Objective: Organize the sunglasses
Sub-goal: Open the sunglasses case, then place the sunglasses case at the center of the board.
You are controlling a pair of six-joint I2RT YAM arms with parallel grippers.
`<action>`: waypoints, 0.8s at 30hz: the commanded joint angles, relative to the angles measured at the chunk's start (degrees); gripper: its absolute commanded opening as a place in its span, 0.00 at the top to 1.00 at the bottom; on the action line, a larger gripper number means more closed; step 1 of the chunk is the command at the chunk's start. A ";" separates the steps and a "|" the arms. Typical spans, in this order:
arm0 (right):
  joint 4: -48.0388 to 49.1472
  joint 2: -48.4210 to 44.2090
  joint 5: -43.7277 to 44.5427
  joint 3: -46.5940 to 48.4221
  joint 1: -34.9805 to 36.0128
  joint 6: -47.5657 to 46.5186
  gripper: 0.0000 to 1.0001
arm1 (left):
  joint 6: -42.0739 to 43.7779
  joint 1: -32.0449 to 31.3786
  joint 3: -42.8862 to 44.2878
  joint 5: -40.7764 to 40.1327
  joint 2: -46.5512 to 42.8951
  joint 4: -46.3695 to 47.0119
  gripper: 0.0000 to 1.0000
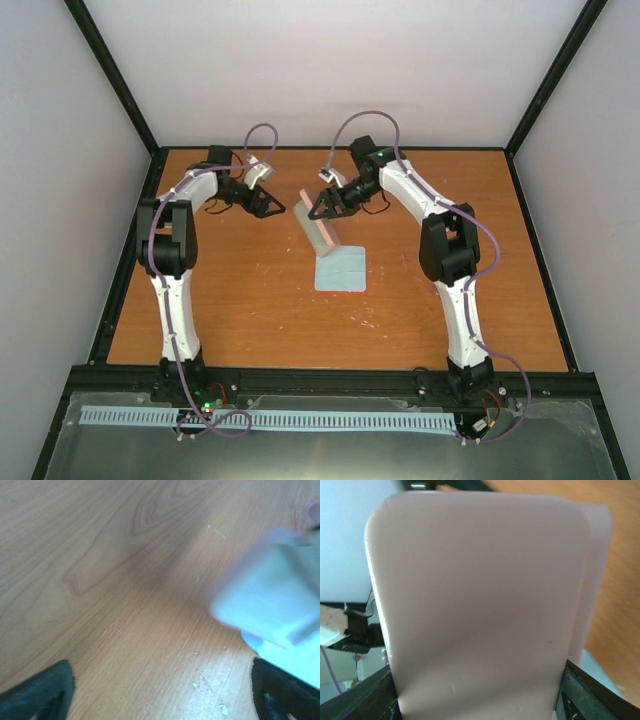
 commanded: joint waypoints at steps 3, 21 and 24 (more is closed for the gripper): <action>-0.80 5.87 0.89 4.67 -6.00 -0.59 0.91 | 0.60 0.54 2.57 1.22 -1.63 0.09 0.29; -3.81 7.76 -18.14 9.07 -5.09 -4.32 0.89 | 0.42 -5.65 10.83 -4.21 2.73 1.13 0.34; -5.18 7.58 -18.83 8.95 -3.91 -5.72 0.89 | 0.26 -5.70 10.79 -4.41 2.57 1.82 0.34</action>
